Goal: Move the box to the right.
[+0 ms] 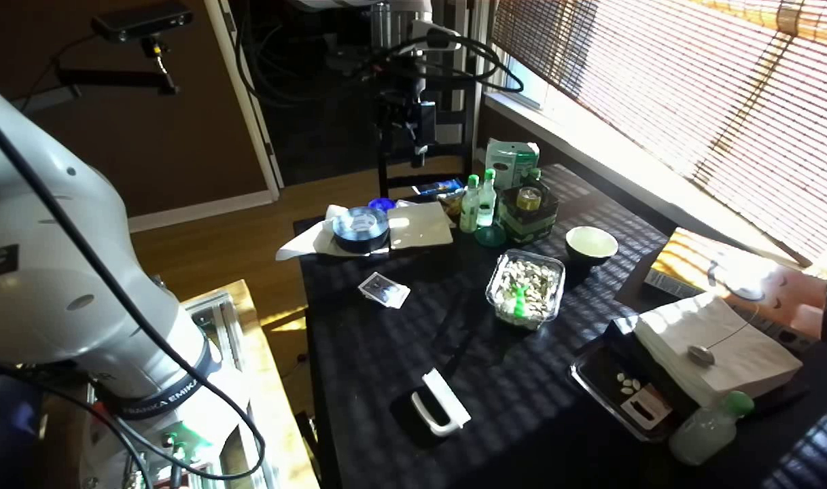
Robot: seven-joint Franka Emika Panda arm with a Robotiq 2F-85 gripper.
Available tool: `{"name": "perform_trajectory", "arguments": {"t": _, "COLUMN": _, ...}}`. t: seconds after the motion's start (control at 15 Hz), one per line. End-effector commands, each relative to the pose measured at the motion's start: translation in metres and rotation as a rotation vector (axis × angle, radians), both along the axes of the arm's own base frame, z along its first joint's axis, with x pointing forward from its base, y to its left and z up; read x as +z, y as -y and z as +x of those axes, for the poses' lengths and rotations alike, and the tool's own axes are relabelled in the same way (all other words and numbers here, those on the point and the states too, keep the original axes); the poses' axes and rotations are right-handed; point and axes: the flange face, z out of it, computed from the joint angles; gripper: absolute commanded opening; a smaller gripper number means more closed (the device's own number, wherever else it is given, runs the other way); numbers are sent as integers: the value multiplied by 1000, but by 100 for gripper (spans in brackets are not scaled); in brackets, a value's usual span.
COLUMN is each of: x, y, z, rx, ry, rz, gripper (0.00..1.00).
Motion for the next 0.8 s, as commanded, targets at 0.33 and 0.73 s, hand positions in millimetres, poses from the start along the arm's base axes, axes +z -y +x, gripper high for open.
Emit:
{"name": "perform_trajectory", "arguments": {"t": 0.33, "x": 0, "y": 0, "z": 0, "rx": 0, "ry": -1, "rz": 0, "gripper": 100}}
{"name": "perform_trajectory", "arguments": {"t": 0.73, "x": 3, "y": -11, "z": 26, "rx": 74, "ry": 139, "rz": 76, "gripper": 100}}
